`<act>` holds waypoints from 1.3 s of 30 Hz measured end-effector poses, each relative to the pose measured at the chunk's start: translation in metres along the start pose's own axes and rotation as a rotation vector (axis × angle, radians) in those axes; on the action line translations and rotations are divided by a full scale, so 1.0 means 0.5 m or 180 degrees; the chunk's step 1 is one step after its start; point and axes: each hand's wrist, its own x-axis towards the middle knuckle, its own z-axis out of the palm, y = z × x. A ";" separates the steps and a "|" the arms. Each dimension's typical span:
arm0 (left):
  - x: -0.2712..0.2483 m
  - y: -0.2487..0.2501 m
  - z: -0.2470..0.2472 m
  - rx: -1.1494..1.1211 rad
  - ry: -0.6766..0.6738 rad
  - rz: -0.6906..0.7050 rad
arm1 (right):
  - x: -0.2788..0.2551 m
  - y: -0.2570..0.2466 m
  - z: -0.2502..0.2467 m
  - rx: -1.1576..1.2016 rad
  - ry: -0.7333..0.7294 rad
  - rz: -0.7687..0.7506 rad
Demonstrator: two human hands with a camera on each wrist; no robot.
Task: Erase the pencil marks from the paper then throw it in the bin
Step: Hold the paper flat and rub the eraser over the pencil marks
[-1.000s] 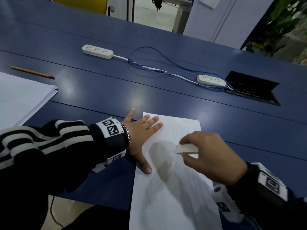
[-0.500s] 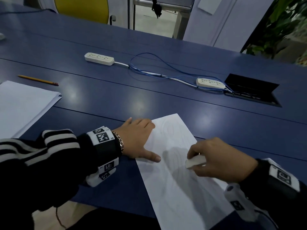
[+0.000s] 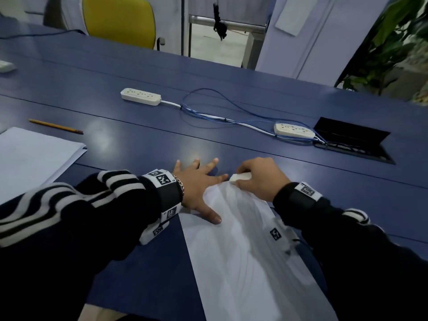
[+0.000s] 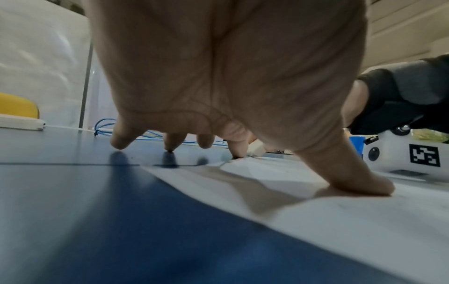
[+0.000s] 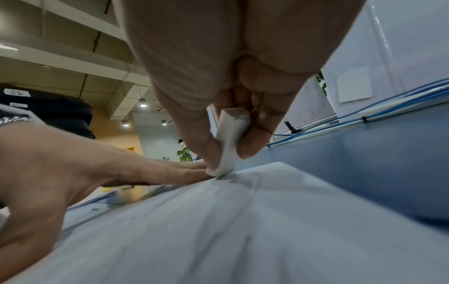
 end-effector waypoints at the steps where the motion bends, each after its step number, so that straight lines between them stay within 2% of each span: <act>1: -0.002 -0.001 0.001 0.0004 0.0045 0.0017 | -0.001 0.000 0.004 -0.0035 0.0003 -0.0001; 5: -0.017 0.005 0.017 0.0201 0.0363 0.0323 | -0.005 0.001 0.006 -0.0117 -0.0010 -0.0005; 7: -0.023 0.010 0.024 0.0296 0.0335 0.0381 | -0.003 0.000 0.007 -0.0212 -0.0015 -0.0064; 14: -0.021 0.009 0.024 0.0075 0.0052 0.0007 | -0.024 -0.043 0.011 -0.0728 -0.0189 -0.0451; 19: -0.023 0.012 0.024 0.0065 0.0043 -0.0092 | -0.012 -0.034 -0.012 -0.0885 -0.0133 -0.0225; 22: -0.024 0.012 0.021 0.0046 0.0023 -0.0109 | -0.031 -0.054 0.001 -0.1094 -0.0215 -0.0479; 24: -0.024 0.012 0.021 0.0069 0.0033 -0.0110 | -0.041 -0.061 0.005 -0.1140 -0.0337 -0.0635; 28: -0.023 0.013 0.022 0.0129 0.0049 -0.0138 | -0.018 -0.037 -0.015 -0.0978 -0.0157 -0.0353; 33: -0.027 0.015 0.021 0.0133 0.0008 -0.0189 | -0.028 -0.049 0.006 -0.1072 -0.0232 -0.0709; 37: -0.030 0.014 0.020 0.0145 0.0052 -0.0153 | -0.005 -0.015 -0.043 -0.0849 0.0066 -0.0188; 39: -0.030 0.012 0.017 0.0248 0.0173 -0.0055 | -0.014 -0.012 -0.051 -0.0710 0.0208 -0.0193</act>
